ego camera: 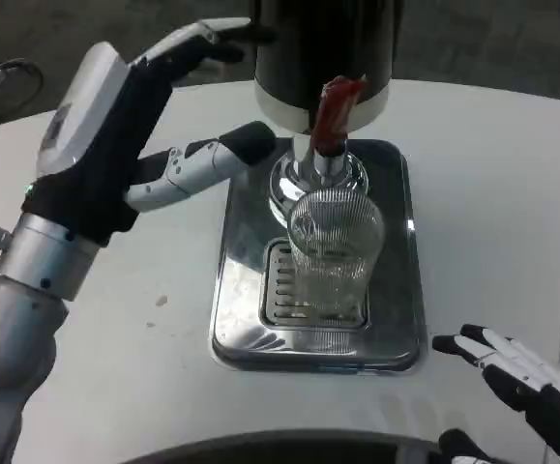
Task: Grasp the cup under the faucet to collect the drink, then remove the cup.
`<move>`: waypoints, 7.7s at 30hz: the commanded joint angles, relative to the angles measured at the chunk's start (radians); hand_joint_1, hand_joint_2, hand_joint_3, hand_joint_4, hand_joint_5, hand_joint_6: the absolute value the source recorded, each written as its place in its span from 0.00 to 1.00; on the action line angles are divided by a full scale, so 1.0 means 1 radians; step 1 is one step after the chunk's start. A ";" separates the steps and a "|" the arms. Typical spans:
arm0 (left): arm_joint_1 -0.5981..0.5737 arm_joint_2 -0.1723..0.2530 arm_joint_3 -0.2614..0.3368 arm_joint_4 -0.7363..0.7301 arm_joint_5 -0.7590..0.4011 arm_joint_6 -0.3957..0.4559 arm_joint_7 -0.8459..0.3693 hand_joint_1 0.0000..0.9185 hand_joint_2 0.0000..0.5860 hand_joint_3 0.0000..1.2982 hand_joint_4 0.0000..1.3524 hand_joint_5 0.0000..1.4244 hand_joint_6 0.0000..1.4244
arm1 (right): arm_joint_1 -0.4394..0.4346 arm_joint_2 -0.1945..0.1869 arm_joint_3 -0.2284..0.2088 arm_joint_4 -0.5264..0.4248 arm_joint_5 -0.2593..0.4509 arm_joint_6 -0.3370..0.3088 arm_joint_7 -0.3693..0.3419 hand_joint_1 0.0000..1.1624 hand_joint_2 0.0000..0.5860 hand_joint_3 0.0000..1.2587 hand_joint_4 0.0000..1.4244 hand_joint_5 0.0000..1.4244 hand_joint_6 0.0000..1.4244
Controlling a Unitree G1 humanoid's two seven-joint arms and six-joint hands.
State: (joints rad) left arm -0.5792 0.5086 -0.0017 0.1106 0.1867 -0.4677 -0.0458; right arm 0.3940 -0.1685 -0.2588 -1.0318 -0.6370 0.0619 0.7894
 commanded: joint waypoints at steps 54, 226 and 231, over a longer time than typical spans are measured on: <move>-0.295 -0.132 -0.016 0.148 -0.358 0.404 -0.600 0.00 0.15 0.19 0.14 0.23 0.22 | 0.040 0.021 -0.010 -0.015 -0.018 -0.067 0.002 0.27 0.84 0.08 0.00 0.00 0.01; -0.444 0.008 -0.189 0.443 0.015 -0.093 -0.548 0.00 0.16 0.16 0.10 0.18 0.12 | -0.735 0.078 0.358 1.087 0.402 -0.086 -0.799 0.62 0.34 0.00 0.03 0.07 0.00; -0.454 0.011 -0.198 0.454 0.031 -0.111 -0.545 0.00 0.16 0.16 0.10 0.18 0.12 | -0.744 0.084 0.361 1.101 0.389 -0.090 -0.816 0.62 0.34 0.00 0.03 0.08 0.00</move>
State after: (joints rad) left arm -1.0294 0.5052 -0.1762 0.5408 0.1761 -0.5848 -0.5768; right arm -0.3430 -0.0887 0.1004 0.0591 -0.2461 -0.0040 -0.0124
